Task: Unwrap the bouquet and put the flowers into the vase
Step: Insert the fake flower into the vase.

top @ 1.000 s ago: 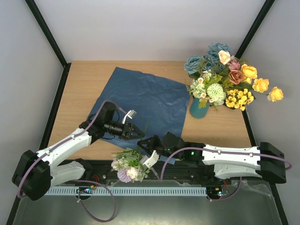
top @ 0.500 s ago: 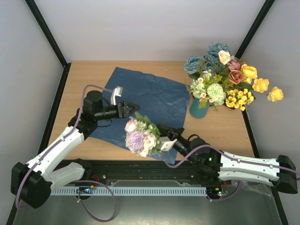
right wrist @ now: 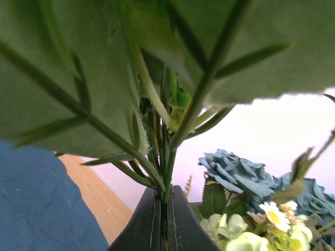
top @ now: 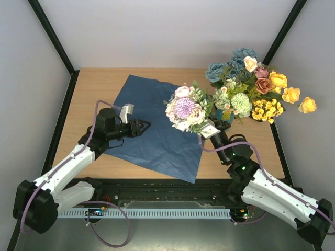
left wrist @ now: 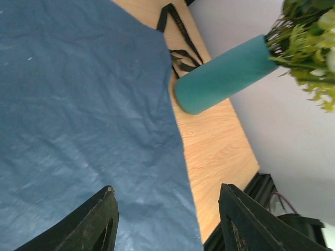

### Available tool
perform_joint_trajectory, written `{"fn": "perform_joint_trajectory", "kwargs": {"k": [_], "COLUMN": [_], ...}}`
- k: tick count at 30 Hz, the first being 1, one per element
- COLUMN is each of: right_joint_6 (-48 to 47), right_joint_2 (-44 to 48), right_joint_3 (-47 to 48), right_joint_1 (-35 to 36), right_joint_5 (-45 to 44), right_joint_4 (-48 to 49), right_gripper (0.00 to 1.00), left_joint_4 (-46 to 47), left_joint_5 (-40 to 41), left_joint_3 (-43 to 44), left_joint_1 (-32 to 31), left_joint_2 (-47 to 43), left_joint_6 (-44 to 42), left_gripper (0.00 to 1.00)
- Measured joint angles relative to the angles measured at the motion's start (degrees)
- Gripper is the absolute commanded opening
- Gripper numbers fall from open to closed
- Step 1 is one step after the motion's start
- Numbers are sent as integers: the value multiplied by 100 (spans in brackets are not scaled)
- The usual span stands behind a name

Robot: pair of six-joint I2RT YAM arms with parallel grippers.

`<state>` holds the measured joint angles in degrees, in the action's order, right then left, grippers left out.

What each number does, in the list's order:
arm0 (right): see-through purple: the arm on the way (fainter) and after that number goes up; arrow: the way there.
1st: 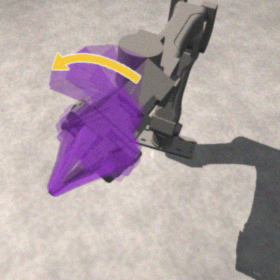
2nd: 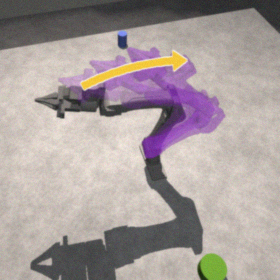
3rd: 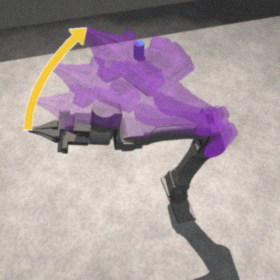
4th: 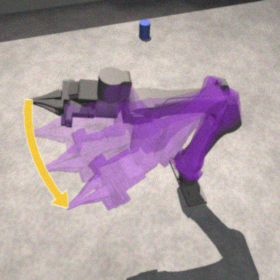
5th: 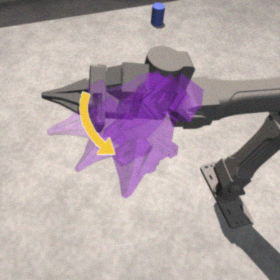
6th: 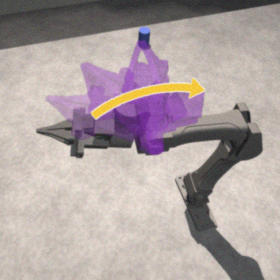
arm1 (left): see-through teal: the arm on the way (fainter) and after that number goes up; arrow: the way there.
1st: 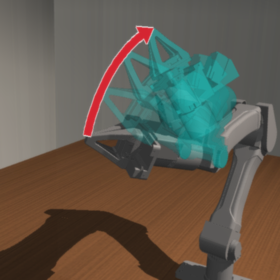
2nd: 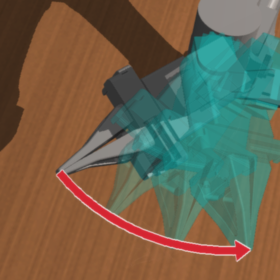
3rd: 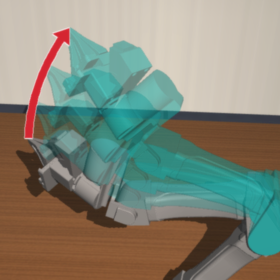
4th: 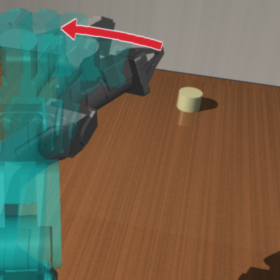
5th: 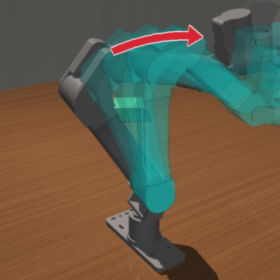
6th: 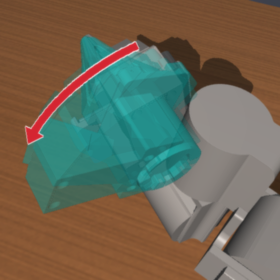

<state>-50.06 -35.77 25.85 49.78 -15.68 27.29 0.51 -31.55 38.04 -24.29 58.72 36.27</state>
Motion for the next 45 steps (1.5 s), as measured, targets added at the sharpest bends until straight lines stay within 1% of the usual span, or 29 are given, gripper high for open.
{"fn": "perform_joint_trajectory", "kwargs": {"k": [5,11,18,29,40,45], "right_joint_6": [122,284,385,560,291,273], "right_joint_2": [-17,-142,-389,-466,-577,-544], "right_joint_3": [-7,-146,-254,-378,-461,-415], "right_joint_1": [-520,-1119,-1510,-1569,-1582,-1585], "right_joint_5": [232,693,1108,1001,1364,1554], "right_joint_4": [195,575,870,1082,1102,903], "right_gripper": [1,1,1,1,1,1], "left_joint_4": [289,629,999,1281,1342,1342], "left_joint_5": [192,378,616,837,876,896], "left_joint_3": [-597,-835,-1233,-1626,-1648,-1663], "left_joint_1": [22,24,24,24,24,24], "left_joint_2": [-188,-332,-704,-1239,-1340,-1344], "left_joint_6": [-15,-74,-151,-249,-269,-269], "left_gripper": [52,52,51,50,49,50]}}
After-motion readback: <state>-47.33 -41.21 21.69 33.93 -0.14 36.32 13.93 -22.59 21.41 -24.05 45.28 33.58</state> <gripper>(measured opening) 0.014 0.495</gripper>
